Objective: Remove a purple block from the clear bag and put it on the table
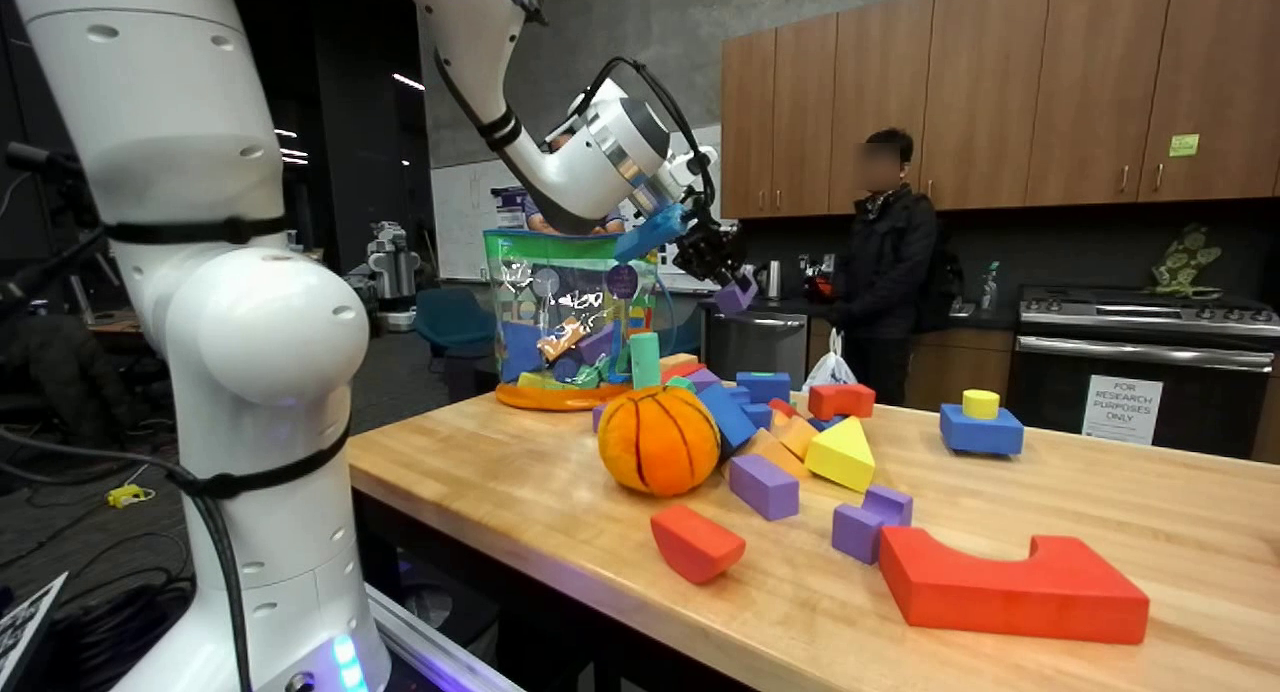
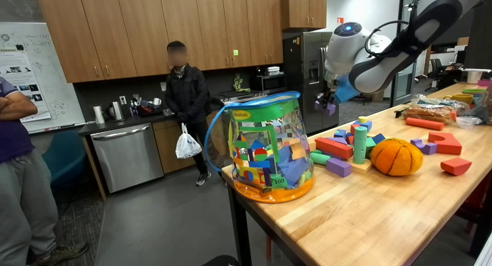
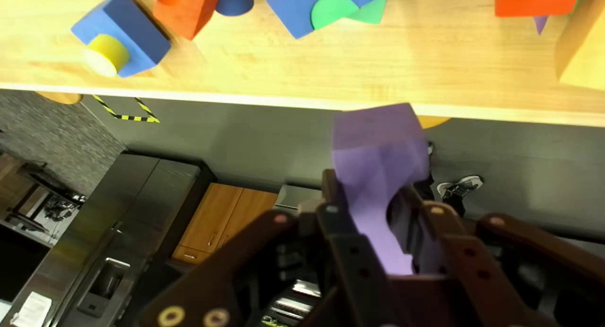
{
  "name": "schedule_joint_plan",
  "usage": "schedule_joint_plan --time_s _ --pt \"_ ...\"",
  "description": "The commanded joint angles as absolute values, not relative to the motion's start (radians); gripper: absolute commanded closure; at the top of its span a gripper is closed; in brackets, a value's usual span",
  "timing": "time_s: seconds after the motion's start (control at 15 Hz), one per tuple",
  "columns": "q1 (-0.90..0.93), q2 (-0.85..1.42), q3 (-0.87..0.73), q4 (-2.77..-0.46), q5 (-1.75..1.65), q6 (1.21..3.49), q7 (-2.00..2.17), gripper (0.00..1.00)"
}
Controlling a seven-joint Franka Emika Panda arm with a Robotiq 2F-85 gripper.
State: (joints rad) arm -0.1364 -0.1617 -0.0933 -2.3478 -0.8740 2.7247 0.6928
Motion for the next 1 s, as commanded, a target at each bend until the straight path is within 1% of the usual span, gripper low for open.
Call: schedule_joint_plan --time_s 0.0,0.13,0.2,0.27,0.33,0.4,0.53,0.67,0.93 --pt "-0.149 -0.150 -0.125 -2.381 -0.877 2.801 0.664 0.93" --pt "-0.148 -0.136 -0.141 -2.391 -0.870 2.834 0.647 0.93" --pt "-0.142 -0.130 -0.148 -2.399 -0.853 2.849 0.627 0.83" --pt "-0.137 -0.124 -0.154 -2.406 -0.836 2.863 0.607 0.49" --pt "-0.142 -0.132 -0.140 -2.393 -0.865 2.825 0.656 0.49" --pt "-0.142 -0.129 -0.141 -2.397 -0.862 2.828 0.654 0.74" --pt "-0.141 -0.127 -0.140 -2.396 -0.862 2.828 0.654 0.63" --pt "-0.141 -0.127 -0.140 -2.396 -0.862 2.828 0.654 0.49" --pt "-0.141 -0.127 -0.140 -2.396 -0.862 2.828 0.654 0.49"
